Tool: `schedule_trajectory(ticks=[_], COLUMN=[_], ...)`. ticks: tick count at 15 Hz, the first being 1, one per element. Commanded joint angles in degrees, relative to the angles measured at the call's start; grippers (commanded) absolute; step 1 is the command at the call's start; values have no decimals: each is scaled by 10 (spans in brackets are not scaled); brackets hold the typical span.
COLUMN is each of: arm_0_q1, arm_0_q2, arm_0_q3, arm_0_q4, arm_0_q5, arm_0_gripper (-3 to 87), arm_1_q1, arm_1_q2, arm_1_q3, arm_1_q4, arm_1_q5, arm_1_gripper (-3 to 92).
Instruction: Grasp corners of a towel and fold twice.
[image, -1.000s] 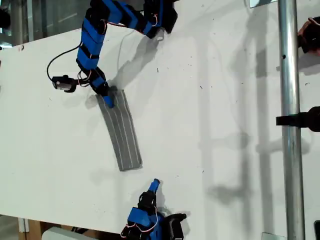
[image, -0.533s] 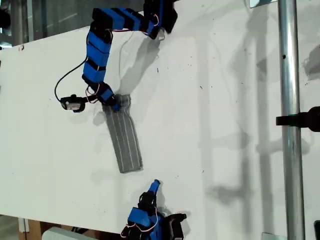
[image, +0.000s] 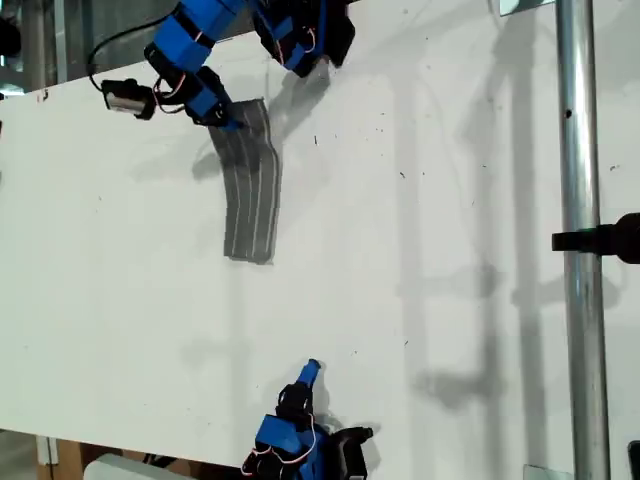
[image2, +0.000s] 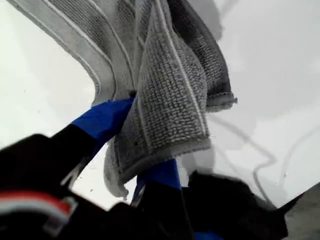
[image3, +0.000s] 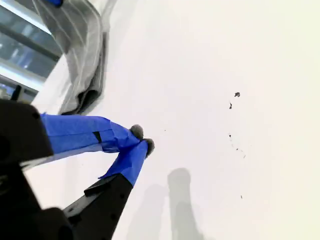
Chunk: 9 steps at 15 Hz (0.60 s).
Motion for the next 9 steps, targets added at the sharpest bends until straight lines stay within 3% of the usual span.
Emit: schedule_trajectory(ticks=[1, 5, 9], arm_0_q1=[1, 11, 17], arm_0_q2=[3, 3, 3], arm_0_q3=[4, 4, 4], arm_0_q4=[-8, -6, -4], arm_0_q5=[4, 2, -2], arm_0_gripper=[-29, -29, -29], arm_1_q1=[-35, -150, -168], arm_1_q2=[43, -134, -302], arm_1_q3=[-10, -190, -366], arm_1_q4=[19, -79, -117], arm_1_q5=[61, 68, 53], arm_1_gripper=[-3, -3, -3])
